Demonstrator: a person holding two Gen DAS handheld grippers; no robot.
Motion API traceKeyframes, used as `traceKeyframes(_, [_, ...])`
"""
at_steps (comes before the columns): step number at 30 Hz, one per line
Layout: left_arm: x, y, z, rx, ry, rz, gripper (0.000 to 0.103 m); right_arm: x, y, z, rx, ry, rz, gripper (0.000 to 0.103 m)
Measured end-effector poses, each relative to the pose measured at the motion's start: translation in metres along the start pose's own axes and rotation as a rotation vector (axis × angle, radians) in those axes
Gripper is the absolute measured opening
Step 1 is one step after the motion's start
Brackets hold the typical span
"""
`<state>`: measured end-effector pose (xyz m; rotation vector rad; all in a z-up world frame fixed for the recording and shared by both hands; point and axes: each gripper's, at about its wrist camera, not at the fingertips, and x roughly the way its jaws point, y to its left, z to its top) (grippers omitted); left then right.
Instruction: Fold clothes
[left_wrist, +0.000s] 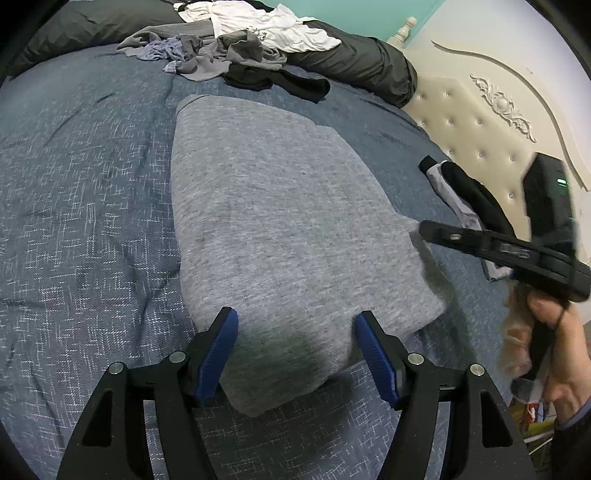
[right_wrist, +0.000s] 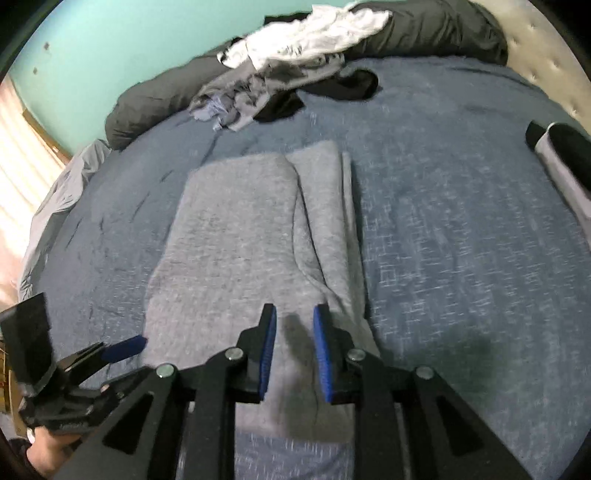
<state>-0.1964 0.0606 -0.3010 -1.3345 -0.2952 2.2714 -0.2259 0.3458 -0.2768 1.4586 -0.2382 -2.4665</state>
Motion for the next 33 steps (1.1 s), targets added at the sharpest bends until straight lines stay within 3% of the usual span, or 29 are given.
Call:
traceKeyframes(4, [0.002, -0.003, 0.000, 0.023, 0.006, 0.013, 0.070, 0.030, -0.013, -0.007, 0.008, 0.052, -0.036, 0.020])
traceKeyframes(11, [0.001, -0.009, 0.001, 0.064, 0.021, 0.041, 0.070, 0.057, -0.021, -0.024, -0.031, 0.051, -0.055, 0.016])
traceKeyframes(15, [-0.005, -0.005, 0.004, 0.059, 0.021, 0.031, 0.070, 0.046, -0.015, -0.016, -0.042, 0.065, -0.080, 0.016])
traceKeyframes(18, [-0.010, 0.000, 0.007, 0.051, 0.018, 0.026, 0.070, 0.017, -0.001, -0.013, -0.080, 0.022, -0.094, 0.016])
traceKeyframes(23, [-0.018, 0.021, 0.009, -0.016, 0.014, 0.041, 0.070, -0.007, 0.015, -0.030, -0.166, 0.011, -0.079, 0.016])
traceKeyframes(30, [-0.003, 0.023, -0.004, -0.016, 0.073, 0.037, 0.071, 0.028, -0.012, -0.057, -0.111, 0.116, -0.124, 0.016])
traceKeyframes(33, [-0.009, 0.020, -0.004, 0.000, 0.065, 0.044, 0.071, 0.029, -0.018, -0.063, -0.095, 0.110, -0.108, 0.016])
